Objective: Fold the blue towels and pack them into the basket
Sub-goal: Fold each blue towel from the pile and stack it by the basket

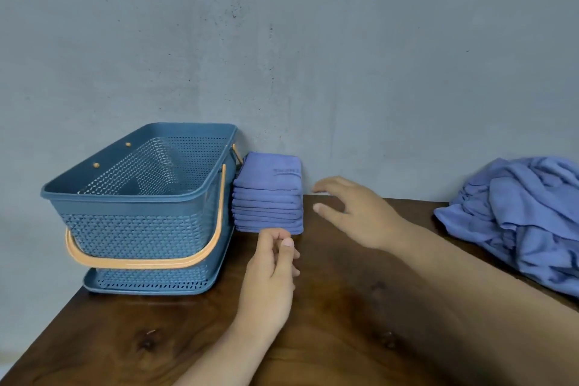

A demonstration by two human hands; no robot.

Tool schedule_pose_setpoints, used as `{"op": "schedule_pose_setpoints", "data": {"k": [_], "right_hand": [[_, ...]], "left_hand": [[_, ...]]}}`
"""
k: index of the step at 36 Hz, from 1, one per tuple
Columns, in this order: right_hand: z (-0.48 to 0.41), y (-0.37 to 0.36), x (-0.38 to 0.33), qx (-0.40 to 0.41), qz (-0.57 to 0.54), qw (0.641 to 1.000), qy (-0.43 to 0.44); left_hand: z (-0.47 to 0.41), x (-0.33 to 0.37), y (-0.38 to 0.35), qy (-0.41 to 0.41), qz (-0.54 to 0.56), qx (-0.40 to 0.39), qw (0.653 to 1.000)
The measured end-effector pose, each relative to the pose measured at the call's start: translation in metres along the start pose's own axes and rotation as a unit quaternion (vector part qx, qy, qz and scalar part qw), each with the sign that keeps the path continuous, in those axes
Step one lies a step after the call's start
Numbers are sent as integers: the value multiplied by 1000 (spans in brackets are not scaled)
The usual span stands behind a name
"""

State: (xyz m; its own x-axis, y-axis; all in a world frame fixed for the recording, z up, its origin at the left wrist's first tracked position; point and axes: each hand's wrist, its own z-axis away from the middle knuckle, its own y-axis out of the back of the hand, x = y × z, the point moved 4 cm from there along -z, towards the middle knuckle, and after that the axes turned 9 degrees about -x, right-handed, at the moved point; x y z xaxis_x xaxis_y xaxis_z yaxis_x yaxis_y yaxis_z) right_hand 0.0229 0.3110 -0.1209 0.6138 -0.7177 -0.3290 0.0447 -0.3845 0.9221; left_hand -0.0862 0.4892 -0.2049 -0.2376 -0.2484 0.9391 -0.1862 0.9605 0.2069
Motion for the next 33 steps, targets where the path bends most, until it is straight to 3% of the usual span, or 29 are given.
{"op": "schedule_pose_setpoints", "data": {"k": [7, 10, 14, 20, 24, 29, 33], "right_hand": [[157, 6, 78, -9, -9, 994, -111], [199, 9, 105, 33, -20, 990, -135], [228, 17, 142, 104, 14, 982, -159], [242, 46, 194, 218, 129, 928, -273], [256, 55, 223, 215, 180, 893, -353], [256, 49, 236, 166, 167, 896, -376], [252, 52, 229, 199, 184, 896, -352]], "left_hand": [[9, -1, -21, -21, -146, -123, 981], [16, 0, -34, -48, -301, -197, 932], [23, 4, -48, -100, -435, -219, 868], [24, 3, -60, -112, -468, -203, 853], [18, 5, -80, -103, -491, -185, 845], [8, 15, -125, -96, -498, -184, 842], [4, 22, -157, -99, -493, -191, 843]]}}
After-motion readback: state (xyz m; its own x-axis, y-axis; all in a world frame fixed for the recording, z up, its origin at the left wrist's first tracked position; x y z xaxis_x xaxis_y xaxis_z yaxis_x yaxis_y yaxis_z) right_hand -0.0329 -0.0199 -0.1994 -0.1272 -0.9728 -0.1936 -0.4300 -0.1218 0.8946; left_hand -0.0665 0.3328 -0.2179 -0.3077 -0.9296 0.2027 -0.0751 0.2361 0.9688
